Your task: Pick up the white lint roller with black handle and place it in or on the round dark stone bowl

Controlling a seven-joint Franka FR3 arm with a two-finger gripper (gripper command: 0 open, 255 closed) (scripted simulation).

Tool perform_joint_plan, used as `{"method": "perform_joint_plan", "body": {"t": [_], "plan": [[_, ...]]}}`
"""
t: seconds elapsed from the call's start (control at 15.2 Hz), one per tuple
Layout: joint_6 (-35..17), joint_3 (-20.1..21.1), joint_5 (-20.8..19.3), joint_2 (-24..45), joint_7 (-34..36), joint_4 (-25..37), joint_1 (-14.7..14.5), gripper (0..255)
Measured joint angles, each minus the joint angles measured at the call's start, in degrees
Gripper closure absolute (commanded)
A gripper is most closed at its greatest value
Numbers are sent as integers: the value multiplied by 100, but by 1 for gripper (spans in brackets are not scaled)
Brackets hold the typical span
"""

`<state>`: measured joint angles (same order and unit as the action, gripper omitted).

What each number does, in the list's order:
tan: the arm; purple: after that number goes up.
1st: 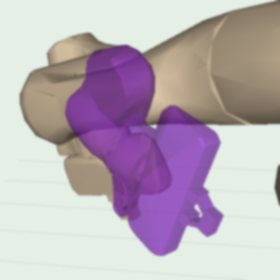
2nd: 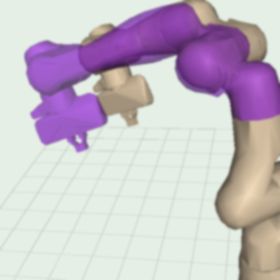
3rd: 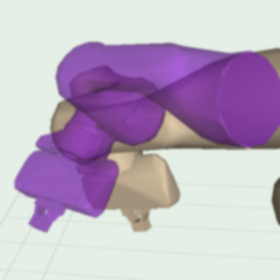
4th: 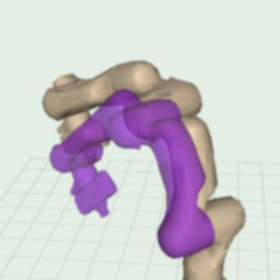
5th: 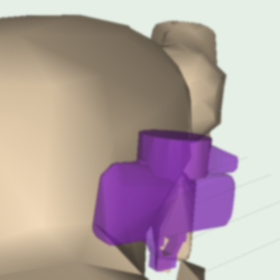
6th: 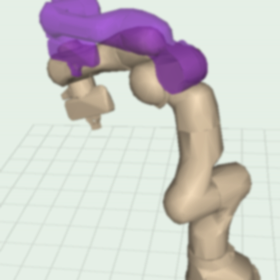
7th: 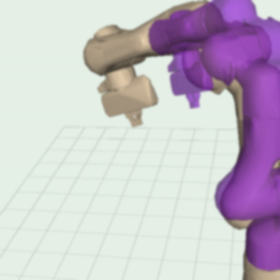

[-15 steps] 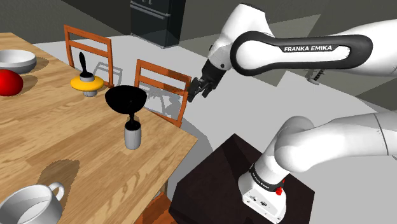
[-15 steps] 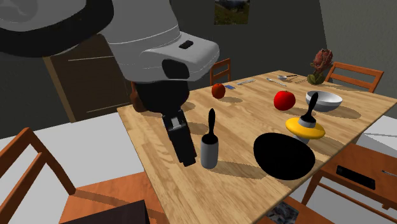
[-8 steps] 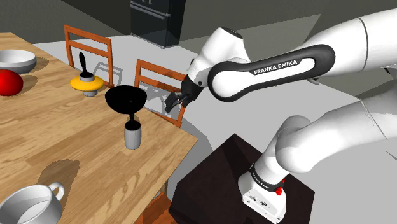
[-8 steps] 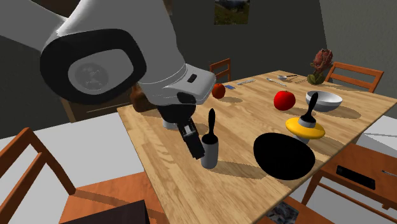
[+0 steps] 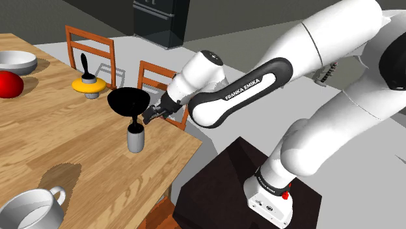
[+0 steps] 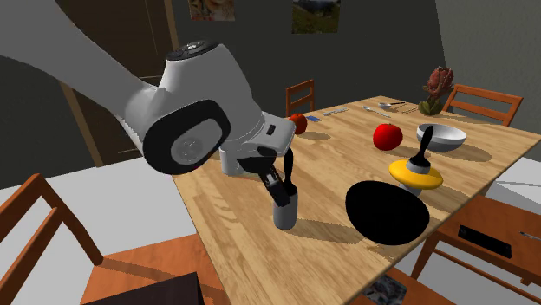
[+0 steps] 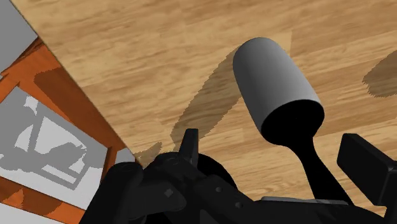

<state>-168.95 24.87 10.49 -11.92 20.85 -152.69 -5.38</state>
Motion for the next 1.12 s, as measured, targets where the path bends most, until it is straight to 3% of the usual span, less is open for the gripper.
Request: {"method": "perform_joint_plan", "body": {"t": [0.13,0.26,0.4,0.46,0.59,0.73,0.79,1.12], "plan": [[-432,567,-792,479,755,239,540,0],[-751,1078,-2112,909,1867,427,1198,0],[-815,1208,-3300,1214,2837,640,1508,0],[-840,1114,-4114,1425,3486,783,1550,0],[-839,786,-5118,1668,4288,979,1329,0],[-854,437,-5820,1888,4850,1153,1076,0],[-855,358,-5977,1928,4979,1186,1011,0],[-858,259,-6170,1975,5147,1226,925,0]]}}
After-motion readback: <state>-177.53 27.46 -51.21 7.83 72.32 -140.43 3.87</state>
